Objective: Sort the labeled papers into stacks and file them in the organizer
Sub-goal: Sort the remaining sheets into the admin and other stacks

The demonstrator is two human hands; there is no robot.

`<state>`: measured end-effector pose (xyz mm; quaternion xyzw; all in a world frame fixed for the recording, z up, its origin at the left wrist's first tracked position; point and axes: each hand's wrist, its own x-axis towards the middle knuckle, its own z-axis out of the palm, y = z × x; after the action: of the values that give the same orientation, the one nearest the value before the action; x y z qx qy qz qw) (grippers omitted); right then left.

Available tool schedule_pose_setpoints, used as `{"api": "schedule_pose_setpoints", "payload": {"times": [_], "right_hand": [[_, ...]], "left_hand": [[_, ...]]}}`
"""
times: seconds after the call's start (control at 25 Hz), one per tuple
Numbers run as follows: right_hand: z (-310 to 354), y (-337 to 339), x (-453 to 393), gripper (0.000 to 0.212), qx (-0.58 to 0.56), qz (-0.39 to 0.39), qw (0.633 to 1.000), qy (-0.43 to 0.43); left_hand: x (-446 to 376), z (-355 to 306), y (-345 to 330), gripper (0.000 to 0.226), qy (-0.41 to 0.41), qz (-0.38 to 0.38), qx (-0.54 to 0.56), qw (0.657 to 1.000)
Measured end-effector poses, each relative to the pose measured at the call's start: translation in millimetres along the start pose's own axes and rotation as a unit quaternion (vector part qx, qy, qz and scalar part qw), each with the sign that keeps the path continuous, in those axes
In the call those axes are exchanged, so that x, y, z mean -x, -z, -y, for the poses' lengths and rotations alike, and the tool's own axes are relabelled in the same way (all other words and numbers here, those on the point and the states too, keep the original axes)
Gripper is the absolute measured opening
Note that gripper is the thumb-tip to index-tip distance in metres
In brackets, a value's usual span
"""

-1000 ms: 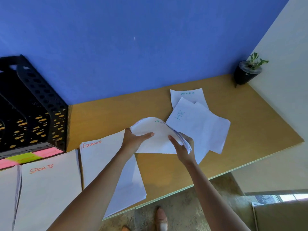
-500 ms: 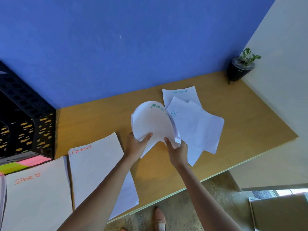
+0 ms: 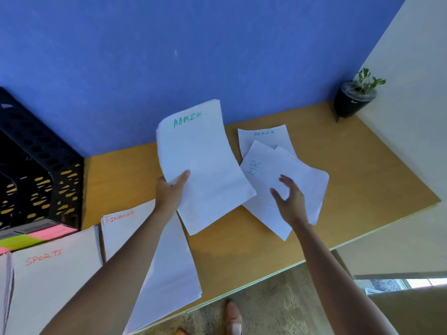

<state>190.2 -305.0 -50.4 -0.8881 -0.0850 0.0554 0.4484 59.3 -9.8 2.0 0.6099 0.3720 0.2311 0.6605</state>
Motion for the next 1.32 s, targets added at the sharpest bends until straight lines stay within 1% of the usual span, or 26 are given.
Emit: {"api": "schedule_pose_setpoints", "payload": {"times": [0.04, 0.08, 0.12, 0.2, 0.24, 0.28, 0.32, 0.4, 0.52, 0.64, 0.68, 0.76, 0.8, 0.84, 0.92, 1.0, 1.04, 1.12, 1.2, 1.24, 1.32], "right_hand": [[-10, 4, -10, 0.067, 0.075, -0.044, 0.995, -0.049], [-17, 9, -19, 0.080, 0.131, -0.091, 0.981, -0.112], [-21, 15, -25, 0.094, 0.155, -0.130, 0.961, -0.186], [-26, 28, -31, 0.113, 0.130, -0.160, 0.925, -0.320], [-29, 33, -32, 0.118, 0.108, -0.161, 0.914, -0.357], [-32, 36, -34, 0.120, 0.087, -0.157, 0.910, -0.374], [-35, 38, -34, 0.120, 0.073, -0.151, 0.909, -0.381], [-38, 39, -33, 0.111, 0.058, -0.135, 0.908, -0.393], [-45, 37, -31, 0.087, 0.031, -0.124, 0.907, -0.401], [-47, 37, -26, 0.061, 0.022, -0.142, 0.908, -0.392], [-47, 37, -25, 0.052, 0.030, -0.152, 0.909, -0.387], [-48, 37, -23, 0.042, 0.043, -0.176, 0.909, -0.374], [-49, 36, -22, 0.038, 0.044, -0.192, 0.909, -0.367], [-49, 36, -21, 0.035, 0.041, -0.210, 0.908, -0.360], [-50, 37, -20, 0.031, 0.032, -0.250, 0.907, -0.338], [-49, 39, -20, 0.029, 0.013, -0.283, 0.909, -0.307], [-48, 41, -21, 0.029, -0.003, -0.297, 0.908, -0.296], [-44, 43, -23, 0.030, -0.042, -0.321, 0.901, -0.290], [-40, 42, -26, 0.031, -0.081, -0.333, 0.893, -0.292], [-37, 40, -27, 0.031, -0.103, -0.335, 0.890, -0.291], [-28, 32, -26, 0.031, -0.160, -0.334, 0.885, -0.283]], "left_hand": [[-3, 3, 3, 0.025, 0.023, 0.000, -0.010, 1.000], [-3, 7, 6, 0.025, 0.052, 0.003, -0.022, 0.998], [-3, 11, 9, 0.025, 0.083, 0.011, -0.040, 0.996], [3, 25, 13, 0.029, 0.147, 0.037, -0.085, 0.985], [8, 34, 14, 0.035, 0.174, 0.051, -0.104, 0.978], [13, 43, 14, 0.040, 0.195, 0.058, -0.117, 0.972], [19, 52, 12, 0.042, 0.214, 0.057, -0.127, 0.967], [31, 66, 7, 0.037, 0.243, 0.037, -0.137, 0.960], [48, 82, -7, 0.027, 0.272, 0.028, -0.143, 0.951], [61, 91, -23, 0.029, 0.277, 0.039, -0.156, 0.947], [65, 92, -27, 0.026, 0.277, 0.034, -0.170, 0.945], [77, 90, -33, 0.013, 0.263, 0.018, -0.213, 0.941], [83, 88, -35, 0.007, 0.240, 0.015, -0.233, 0.942], [88, 88, -37, 0.008, 0.204, 0.013, -0.246, 0.948], [97, 89, -39, 0.028, 0.119, 0.011, -0.249, 0.961], [105, 87, -38, 0.058, 0.052, 0.010, -0.235, 0.970], [108, 87, -37, 0.073, 0.020, 0.007, -0.247, 0.969], [111, 88, -36, 0.092, -0.022, 0.001, -0.332, 0.943], [113, 87, -36, 0.098, -0.037, 0.001, -0.413, 0.910], [114, 87, -35, 0.097, -0.042, 0.005, -0.431, 0.902], [112, 86, -35, 0.094, -0.043, 0.016, -0.435, 0.899]]}}
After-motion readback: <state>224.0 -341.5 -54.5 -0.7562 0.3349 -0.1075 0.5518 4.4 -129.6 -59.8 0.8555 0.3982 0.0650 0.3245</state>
